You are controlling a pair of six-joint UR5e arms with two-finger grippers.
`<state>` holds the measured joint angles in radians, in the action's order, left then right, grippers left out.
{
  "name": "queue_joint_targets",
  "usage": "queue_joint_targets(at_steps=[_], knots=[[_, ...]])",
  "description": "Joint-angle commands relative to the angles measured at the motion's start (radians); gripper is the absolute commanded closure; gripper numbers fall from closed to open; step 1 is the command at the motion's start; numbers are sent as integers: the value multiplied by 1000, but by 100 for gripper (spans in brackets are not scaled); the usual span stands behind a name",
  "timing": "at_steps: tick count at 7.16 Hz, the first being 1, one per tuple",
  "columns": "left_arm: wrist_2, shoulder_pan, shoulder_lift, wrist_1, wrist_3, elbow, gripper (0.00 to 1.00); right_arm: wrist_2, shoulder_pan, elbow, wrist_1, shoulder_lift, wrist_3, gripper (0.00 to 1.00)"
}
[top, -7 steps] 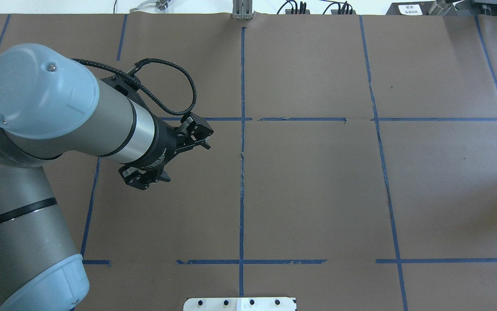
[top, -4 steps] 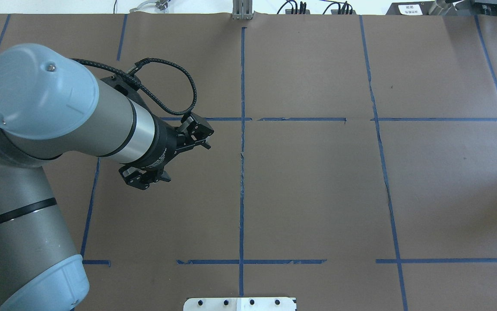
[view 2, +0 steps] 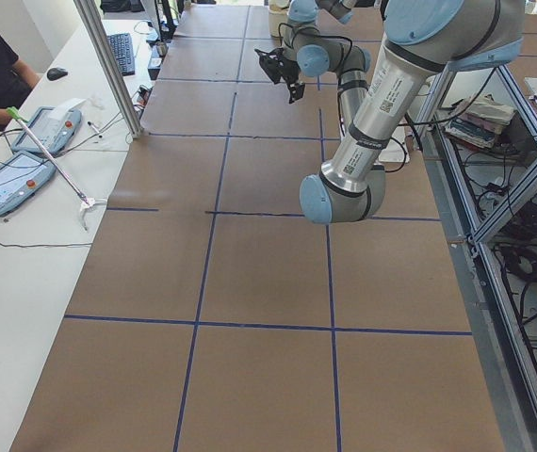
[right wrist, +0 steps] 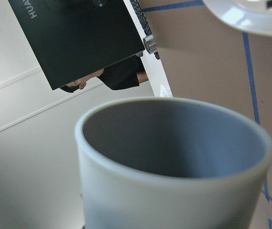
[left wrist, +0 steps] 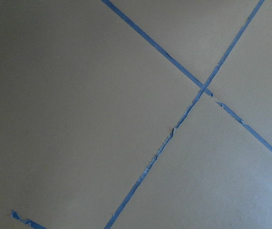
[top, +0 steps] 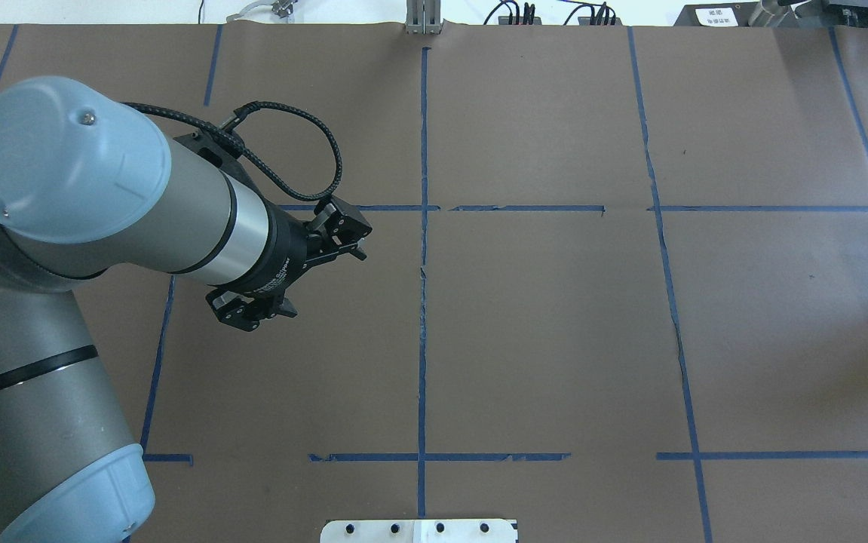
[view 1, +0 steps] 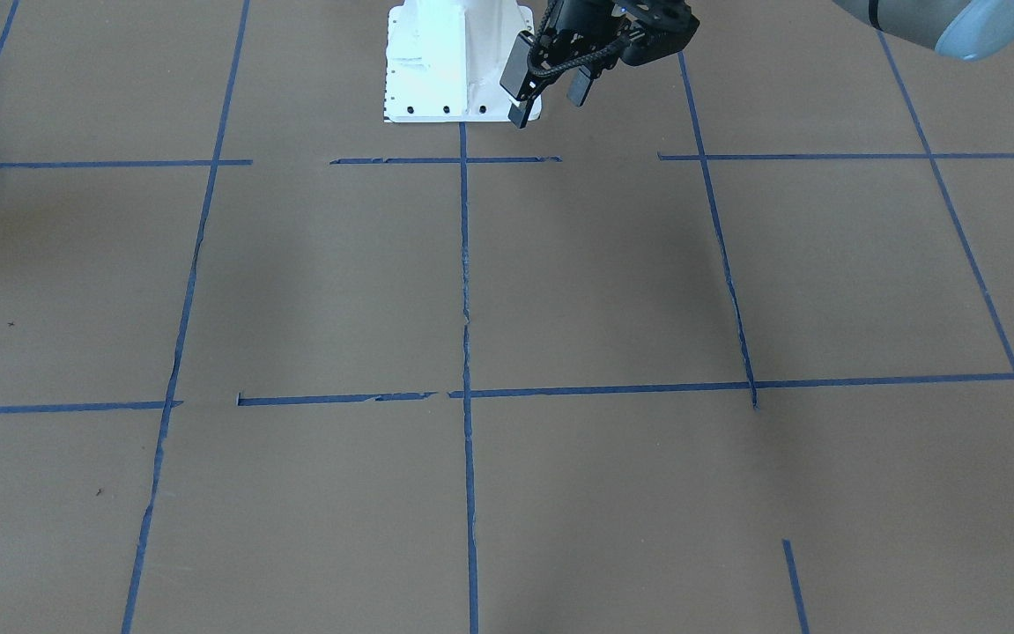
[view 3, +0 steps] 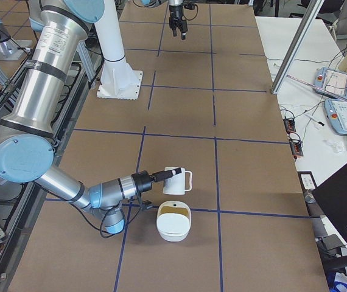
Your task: Left arm hands cup to right arm to dump lemon
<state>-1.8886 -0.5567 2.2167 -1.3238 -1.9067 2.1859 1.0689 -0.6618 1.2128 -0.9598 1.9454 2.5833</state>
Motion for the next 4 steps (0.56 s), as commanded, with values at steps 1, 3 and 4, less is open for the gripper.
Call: queue_joint_targets(at_steps=[1, 3, 4], knots=[[-1, 0, 0, 0, 0, 2, 0, 5, -2, 106, 196, -8, -125, 89], [-1, 0, -2, 0, 2, 3, 0, 6, 2, 181, 328, -31, -358, 89], [-1, 0, -2, 0, 3, 8, 0, 8, 4, 248, 449, -43, -506, 89]])
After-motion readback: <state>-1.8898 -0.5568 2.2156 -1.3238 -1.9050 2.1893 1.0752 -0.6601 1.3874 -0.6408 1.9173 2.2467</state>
